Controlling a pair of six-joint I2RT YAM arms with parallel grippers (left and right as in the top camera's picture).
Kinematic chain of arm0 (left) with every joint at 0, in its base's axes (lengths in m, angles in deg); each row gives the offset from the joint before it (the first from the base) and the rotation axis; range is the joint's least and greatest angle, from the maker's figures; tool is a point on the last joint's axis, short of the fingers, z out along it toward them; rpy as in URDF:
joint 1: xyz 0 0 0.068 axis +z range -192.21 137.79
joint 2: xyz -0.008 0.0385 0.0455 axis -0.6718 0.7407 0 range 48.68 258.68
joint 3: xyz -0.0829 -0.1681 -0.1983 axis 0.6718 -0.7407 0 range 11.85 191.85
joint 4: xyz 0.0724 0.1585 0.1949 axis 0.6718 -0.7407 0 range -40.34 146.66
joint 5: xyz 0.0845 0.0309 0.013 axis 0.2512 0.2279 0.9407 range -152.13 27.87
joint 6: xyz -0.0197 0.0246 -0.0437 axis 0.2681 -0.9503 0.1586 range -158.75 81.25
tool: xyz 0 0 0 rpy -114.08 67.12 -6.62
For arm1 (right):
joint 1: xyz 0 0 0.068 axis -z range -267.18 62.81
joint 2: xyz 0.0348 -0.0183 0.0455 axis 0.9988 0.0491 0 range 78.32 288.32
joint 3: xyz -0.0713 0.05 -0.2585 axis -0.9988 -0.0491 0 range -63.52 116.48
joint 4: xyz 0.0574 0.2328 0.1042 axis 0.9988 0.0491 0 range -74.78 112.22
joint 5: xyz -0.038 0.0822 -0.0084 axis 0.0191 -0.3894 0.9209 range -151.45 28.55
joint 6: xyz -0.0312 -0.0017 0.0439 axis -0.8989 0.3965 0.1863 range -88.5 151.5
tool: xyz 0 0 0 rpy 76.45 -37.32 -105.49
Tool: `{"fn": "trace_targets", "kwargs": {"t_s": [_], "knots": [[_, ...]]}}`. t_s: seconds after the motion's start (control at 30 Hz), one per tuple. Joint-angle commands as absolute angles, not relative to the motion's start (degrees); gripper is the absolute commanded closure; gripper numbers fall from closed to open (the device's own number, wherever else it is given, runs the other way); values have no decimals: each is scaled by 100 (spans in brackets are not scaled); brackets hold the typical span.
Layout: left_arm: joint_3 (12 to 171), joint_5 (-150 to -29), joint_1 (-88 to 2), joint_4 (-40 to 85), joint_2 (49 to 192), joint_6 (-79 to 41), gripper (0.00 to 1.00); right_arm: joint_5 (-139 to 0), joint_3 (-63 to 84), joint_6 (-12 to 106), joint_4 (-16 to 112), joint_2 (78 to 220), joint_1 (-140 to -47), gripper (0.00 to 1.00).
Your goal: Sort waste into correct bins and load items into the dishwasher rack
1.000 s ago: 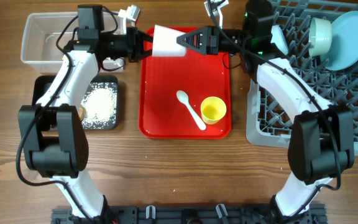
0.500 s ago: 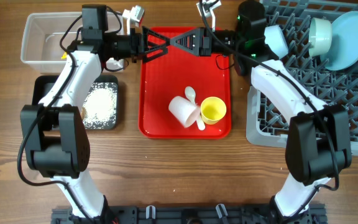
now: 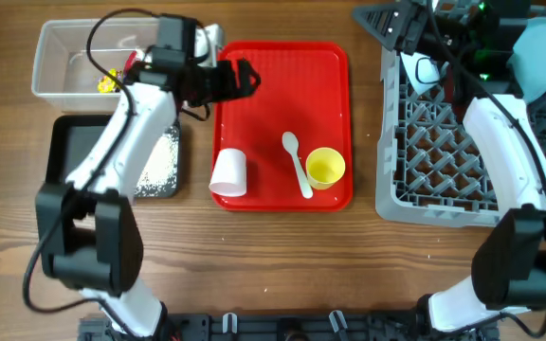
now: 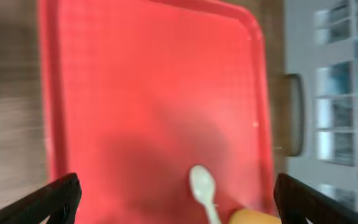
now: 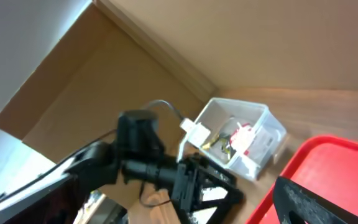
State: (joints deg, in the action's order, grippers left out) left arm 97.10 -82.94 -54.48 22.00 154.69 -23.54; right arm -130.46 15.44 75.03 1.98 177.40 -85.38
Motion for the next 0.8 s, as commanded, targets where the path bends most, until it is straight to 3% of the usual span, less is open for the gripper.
{"fn": "trace_targets", "kwargs": {"t_s": [0.0,0.13,0.27,0.37,0.47,0.57,0.7,0.77], "knots": [[9736,-5967,-5868,1599,14857,-2656,0,-12248,1614,6391,1645,17544,-8626,0],[9736,-5967,-5892,998,14254,-2634,0,-8819,1721,4904,4334,16888,-9026,0],[9734,-5971,-5881,-267,13675,-1895,0,-5914,1867,4815,5687,15979,-9655,0],[8978,-6332,-5914,-1410,13690,-1093,4,-6059,1865,4823,5899,15848,-9697,1],[7710,-6295,-6156,-547,13653,-977,9,-6264,1865,4817,5894,15859,-9697,0],[6794,-5394,-6768,452,13653,-999,17,-6264,1863,4804,5977,15859,-9697,0],[6560,-4762,-7129,922,13655,-1004,24,-6306,1858,4810,5984,15859,-9697,0],[6377,-4561,-7133,1365,13671,-1001,35,-6393,1858,4802,5984,15859,-9697,0]]}}
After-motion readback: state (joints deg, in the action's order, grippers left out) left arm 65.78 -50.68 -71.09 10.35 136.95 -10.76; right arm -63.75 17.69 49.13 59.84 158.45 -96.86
